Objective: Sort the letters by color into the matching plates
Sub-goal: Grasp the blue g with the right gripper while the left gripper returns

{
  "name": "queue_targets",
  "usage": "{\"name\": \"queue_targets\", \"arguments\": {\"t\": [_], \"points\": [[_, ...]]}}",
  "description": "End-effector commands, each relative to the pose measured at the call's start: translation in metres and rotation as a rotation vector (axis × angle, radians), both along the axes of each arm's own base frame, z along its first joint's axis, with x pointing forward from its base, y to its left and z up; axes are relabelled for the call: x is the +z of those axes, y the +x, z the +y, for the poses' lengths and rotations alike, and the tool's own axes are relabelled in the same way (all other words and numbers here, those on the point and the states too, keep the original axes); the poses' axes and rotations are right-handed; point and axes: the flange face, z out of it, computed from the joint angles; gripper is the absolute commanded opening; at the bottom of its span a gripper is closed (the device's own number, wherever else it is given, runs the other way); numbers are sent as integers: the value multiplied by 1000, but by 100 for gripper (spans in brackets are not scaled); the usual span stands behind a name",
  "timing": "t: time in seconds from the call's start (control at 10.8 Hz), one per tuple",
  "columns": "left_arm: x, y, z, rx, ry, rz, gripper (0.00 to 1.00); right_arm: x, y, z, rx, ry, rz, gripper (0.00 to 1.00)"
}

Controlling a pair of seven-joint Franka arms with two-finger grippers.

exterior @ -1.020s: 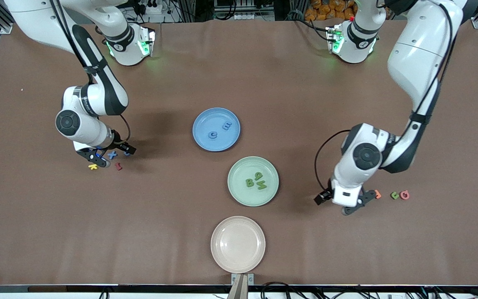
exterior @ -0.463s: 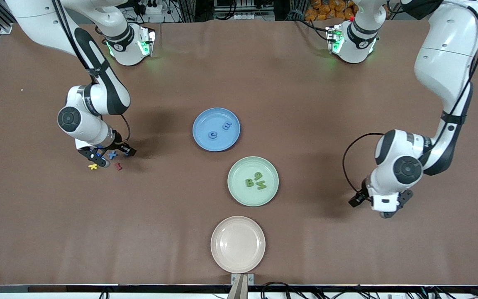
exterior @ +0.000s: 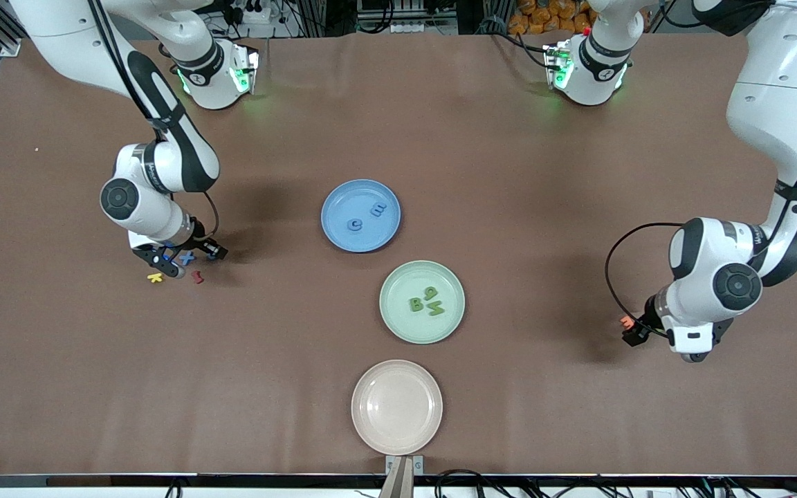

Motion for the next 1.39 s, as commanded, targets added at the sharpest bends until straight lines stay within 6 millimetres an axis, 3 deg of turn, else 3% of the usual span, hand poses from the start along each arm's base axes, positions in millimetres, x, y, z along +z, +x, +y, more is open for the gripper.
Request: {"name": "queue_targets", "arguments": {"t": [0.0, 0.46, 0.56, 0.65, 0.74, 1.02, 1.3], "points": [[-11, -11, 27, -73, -17, -11, 100, -1, -3, -8, -6, 9, -12, 55], [-25, -8, 52, -127, -27, -31, 100, -14, -1, -6, -3, 6, -27, 54], [-29, -8, 53, -128, -28, -32, 100, -15, -1, -6, 4, 5, -29, 45], [-30, -8, 54, -129, -29, -34, 100, -16, -1, -5, 61, 9, -31, 14], [-30, -6, 54, -127, -28, -37, 100, -14, 0, -5, 99, 14, -31, 0], [-42, -6, 54, -130, -33, -25, 100, -10, 1, 7, 101, 26, -15, 0], [-42, -6, 60, -149, -33, -24, 100, 11, 8, 40, 56, 84, 43, 0]]}}
